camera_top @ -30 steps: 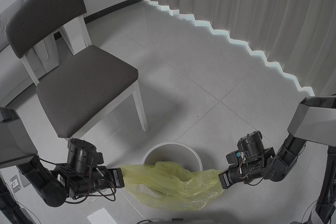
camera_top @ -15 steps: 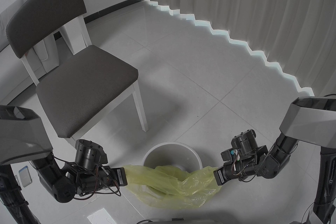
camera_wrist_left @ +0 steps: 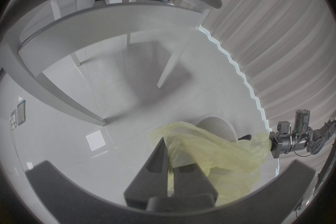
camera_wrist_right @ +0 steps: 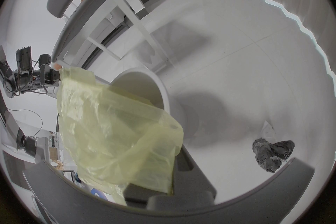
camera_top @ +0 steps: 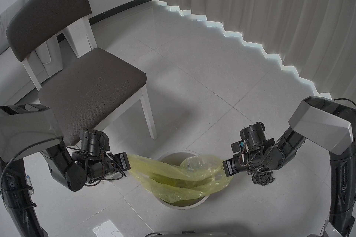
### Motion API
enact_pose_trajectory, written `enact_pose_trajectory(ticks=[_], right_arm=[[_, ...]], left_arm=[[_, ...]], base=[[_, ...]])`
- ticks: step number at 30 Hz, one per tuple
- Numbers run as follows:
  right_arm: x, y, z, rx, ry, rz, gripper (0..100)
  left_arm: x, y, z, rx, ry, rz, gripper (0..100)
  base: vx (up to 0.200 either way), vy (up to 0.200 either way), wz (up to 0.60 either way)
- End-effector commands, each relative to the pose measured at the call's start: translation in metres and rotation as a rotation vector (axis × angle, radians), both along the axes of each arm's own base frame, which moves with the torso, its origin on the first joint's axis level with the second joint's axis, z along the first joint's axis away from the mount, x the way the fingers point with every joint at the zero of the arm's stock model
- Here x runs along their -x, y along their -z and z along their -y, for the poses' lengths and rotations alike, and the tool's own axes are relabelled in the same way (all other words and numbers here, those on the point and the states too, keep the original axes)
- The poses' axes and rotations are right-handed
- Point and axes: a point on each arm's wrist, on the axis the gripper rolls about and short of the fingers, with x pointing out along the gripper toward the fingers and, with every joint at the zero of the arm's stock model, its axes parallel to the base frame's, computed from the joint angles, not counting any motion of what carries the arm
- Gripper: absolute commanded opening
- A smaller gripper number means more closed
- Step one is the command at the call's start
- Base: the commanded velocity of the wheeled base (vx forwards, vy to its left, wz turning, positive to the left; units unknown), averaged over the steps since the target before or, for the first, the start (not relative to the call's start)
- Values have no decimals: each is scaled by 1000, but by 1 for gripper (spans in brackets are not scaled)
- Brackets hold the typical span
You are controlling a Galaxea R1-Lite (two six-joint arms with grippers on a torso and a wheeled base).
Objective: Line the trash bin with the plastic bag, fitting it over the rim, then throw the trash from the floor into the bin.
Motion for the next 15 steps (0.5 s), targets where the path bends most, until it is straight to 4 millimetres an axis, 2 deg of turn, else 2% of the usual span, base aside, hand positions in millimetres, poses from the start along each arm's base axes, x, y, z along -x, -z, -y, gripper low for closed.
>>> enact_pose_trajectory(ticks=[1, 4, 5, 6, 7, 9, 15], right_arm=[[-4, 1, 6, 0, 19, -1, 0], [4, 0, 9, 8, 17, -17, 0], [14, -8, 13, 12, 16, -21, 0], [15, -8, 13, 13, 16, -22, 0], [24, -19, 17, 11, 15, -14, 0], [32, -29, 20, 9, 12, -6, 0], [62, -33, 18, 27, -23, -49, 0]], left_arm=[[1, -1, -6, -1, -20, -2, 0], [13, -6, -6, -4, -14, -6, 0], [27, -19, -5, 8, 1, 9, 0], [28, -20, -5, 8, 1, 10, 0], [41, -32, -7, 22, 10, 32, 0], [53, -39, -10, 25, 13, 40, 0], [83, -37, -16, 9, 30, -14, 0]], base=[[0, 0, 0], [0, 0, 0], [0, 0, 0], [0, 0, 0], [0, 0, 0], [0, 0, 0], [0, 0, 0]])
